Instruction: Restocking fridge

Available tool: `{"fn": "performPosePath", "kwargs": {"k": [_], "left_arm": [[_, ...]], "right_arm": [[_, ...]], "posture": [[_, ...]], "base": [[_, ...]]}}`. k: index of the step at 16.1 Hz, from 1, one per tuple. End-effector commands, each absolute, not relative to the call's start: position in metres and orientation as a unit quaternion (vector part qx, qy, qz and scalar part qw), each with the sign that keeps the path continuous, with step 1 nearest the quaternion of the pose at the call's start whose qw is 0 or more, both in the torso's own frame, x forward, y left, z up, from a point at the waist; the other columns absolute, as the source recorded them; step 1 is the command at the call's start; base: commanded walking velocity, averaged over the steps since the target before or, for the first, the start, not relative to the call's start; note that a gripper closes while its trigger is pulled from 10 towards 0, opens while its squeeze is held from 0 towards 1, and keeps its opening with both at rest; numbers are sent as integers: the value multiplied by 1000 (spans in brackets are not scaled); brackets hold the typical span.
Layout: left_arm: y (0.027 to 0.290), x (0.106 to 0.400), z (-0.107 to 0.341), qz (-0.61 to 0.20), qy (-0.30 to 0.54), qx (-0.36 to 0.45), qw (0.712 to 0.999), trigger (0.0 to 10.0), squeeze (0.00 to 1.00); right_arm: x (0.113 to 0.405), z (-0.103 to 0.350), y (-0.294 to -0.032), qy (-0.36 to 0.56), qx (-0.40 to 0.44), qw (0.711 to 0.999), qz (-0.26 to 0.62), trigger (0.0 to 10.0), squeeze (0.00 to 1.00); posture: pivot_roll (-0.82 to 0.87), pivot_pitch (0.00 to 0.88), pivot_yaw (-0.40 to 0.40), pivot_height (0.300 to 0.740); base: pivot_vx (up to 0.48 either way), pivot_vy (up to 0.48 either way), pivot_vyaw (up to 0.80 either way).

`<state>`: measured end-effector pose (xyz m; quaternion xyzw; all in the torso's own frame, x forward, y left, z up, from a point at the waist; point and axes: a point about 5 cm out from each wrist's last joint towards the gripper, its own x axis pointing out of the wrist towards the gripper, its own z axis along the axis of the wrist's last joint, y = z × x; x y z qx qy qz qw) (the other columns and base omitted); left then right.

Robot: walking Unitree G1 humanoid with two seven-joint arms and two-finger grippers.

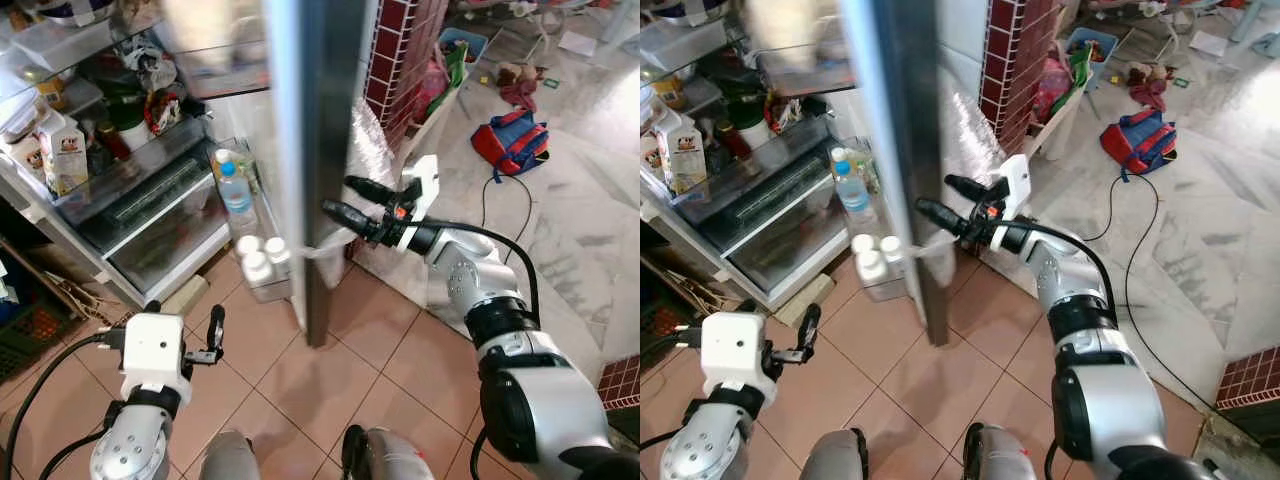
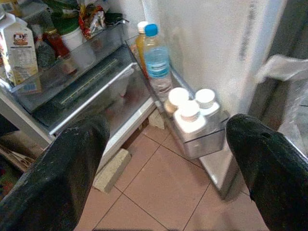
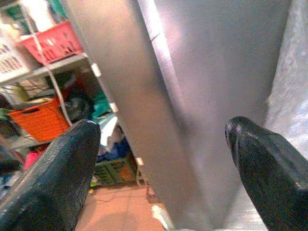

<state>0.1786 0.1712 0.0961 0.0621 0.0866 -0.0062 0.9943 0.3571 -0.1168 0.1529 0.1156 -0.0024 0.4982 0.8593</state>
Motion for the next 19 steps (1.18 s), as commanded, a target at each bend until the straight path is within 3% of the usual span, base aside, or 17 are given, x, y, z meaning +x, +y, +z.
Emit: {"fn": "performPosePath", "kwargs": {"k": [1, 6, 10, 16, 19], "left_arm": [[171, 180, 93, -5, 90, 66, 994, 10000, 0], [170, 193, 91, -10, 75, 72, 995, 10000, 0], [168, 202, 91, 6, 59, 78, 995, 10000, 0], [160, 219, 88, 10, 44, 69, 997, 10000, 0], [164, 228, 84, 46, 45, 69, 996, 10000, 0]], "right_arm": [[353, 160, -118, -10, 122, 842, 525, 10000, 0], [341, 144, -126, 16, 81, 859, 506, 10000, 0], [308, 111, -131, 74, 6, 836, 543, 10000, 0], [311, 108, -128, 24, -34, 899, 435, 10000, 0], [331, 116, -145, 1, -68, 938, 339, 10000, 0]], "posture": [[258, 104, -25, 740], [229, 58, -27, 740], [200, 27, -36, 740], [166, 0, -39, 740], [152, 0, -29, 740]], "base": [[0, 0, 0], [0, 0, 0], [0, 0, 0], [0, 0, 667], [0, 0, 800]]}}
